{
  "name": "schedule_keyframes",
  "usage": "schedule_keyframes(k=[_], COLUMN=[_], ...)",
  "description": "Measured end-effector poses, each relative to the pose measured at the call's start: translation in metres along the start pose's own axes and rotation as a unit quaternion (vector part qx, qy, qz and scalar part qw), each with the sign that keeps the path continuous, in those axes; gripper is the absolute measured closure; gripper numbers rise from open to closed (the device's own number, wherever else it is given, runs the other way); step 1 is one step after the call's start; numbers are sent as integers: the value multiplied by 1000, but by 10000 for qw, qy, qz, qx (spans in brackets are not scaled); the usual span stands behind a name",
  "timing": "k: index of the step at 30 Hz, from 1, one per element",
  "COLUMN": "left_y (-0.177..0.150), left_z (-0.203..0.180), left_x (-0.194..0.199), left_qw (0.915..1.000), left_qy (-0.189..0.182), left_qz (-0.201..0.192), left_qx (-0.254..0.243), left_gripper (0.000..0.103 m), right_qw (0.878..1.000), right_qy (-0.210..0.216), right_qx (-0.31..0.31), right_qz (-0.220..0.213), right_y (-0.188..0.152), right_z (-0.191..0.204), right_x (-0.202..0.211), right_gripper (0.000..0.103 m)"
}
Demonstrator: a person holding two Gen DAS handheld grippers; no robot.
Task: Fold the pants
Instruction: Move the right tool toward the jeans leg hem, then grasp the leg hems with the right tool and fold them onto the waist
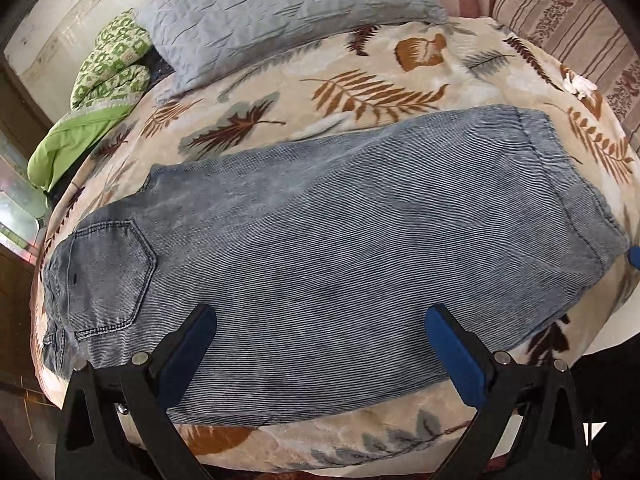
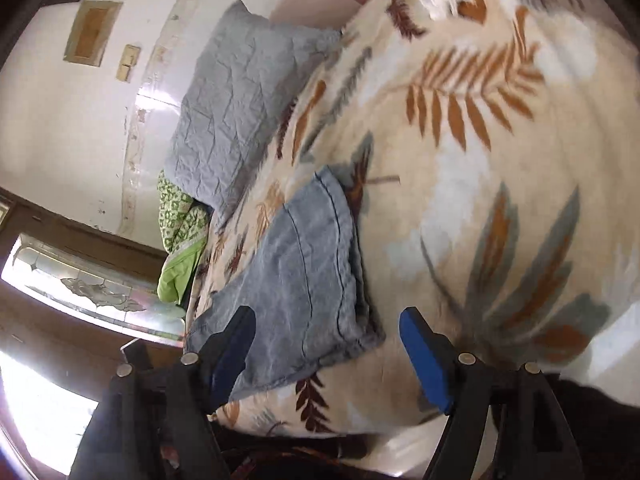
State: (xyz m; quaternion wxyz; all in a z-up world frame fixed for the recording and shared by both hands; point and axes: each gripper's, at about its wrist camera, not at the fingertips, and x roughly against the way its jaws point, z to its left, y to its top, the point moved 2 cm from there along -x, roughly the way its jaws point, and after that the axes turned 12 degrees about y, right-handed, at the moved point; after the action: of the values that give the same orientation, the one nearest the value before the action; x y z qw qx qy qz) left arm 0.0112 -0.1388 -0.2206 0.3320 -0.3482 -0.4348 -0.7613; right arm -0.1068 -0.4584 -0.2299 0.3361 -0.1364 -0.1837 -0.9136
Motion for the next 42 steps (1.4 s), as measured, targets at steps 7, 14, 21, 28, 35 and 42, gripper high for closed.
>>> schedule_keyframes(k=[7,14,21,28,35,42], left_y=[-6,-5,-3,0,0,2], left_z=[12,2,-12,-11,-5,25], left_x=[-14,-12,-14,-18,-21,-21], left_qw=[9998,10000,9999,9998,9993,9981], left_qy=[138,64,-95,-212,-354,-421], left_qz=[102,-32,-38,27,111,135], left_qx=[107,0,-100,-21,78,430], left_gripper=[0,0,0,0,0,0], right_qw=[9971,9953,9934,9907,9966,9990], right_qy=[226,100,183,260,120,-104], right_qx=[-712,-918,-1122,-1332,-800,-15], right_qz=[166,309,165,-10,-171,-445], right_y=[-8,-12,-10,-7,-2,-1], right_z=[-19,-25,-29,-35,-13,28], right_x=[-16,-32,-43,-47,-51,-54], right_gripper=[30,37,41,71,80,81])
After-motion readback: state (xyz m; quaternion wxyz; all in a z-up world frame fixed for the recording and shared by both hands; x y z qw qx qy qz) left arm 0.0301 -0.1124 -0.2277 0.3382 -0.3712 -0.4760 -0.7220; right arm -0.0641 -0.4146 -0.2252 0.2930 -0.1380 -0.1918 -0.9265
